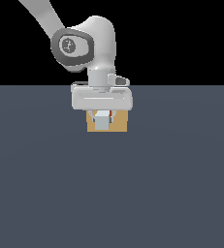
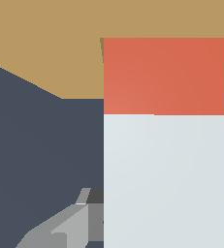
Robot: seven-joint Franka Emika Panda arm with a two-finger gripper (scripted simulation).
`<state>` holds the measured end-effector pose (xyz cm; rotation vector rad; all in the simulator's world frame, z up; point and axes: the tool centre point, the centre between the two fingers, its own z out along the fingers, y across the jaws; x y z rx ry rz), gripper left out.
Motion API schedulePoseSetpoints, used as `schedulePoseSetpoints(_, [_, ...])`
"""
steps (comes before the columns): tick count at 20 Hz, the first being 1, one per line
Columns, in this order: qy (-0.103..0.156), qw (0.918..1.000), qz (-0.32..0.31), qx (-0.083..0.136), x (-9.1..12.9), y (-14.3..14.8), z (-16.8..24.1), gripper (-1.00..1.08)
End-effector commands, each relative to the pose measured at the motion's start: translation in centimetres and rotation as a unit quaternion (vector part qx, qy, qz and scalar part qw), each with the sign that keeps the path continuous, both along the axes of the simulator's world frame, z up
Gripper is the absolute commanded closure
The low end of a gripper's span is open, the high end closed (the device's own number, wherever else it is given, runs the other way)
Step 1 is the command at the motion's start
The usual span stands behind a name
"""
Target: Insert the peg into the horizontal hole in a box.
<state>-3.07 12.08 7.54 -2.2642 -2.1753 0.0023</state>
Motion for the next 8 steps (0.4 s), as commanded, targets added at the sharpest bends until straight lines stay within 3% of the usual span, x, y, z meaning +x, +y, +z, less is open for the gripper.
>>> schedulePoseSetpoints(1, [-0.002,1.0000,-0.001,0.000,0.2,1.4,0.2,1.08])
schedulePoseSetpoints(8, [-0.002,1.0000,-0.001,0.000,0.4,2.5,0.2,1.08])
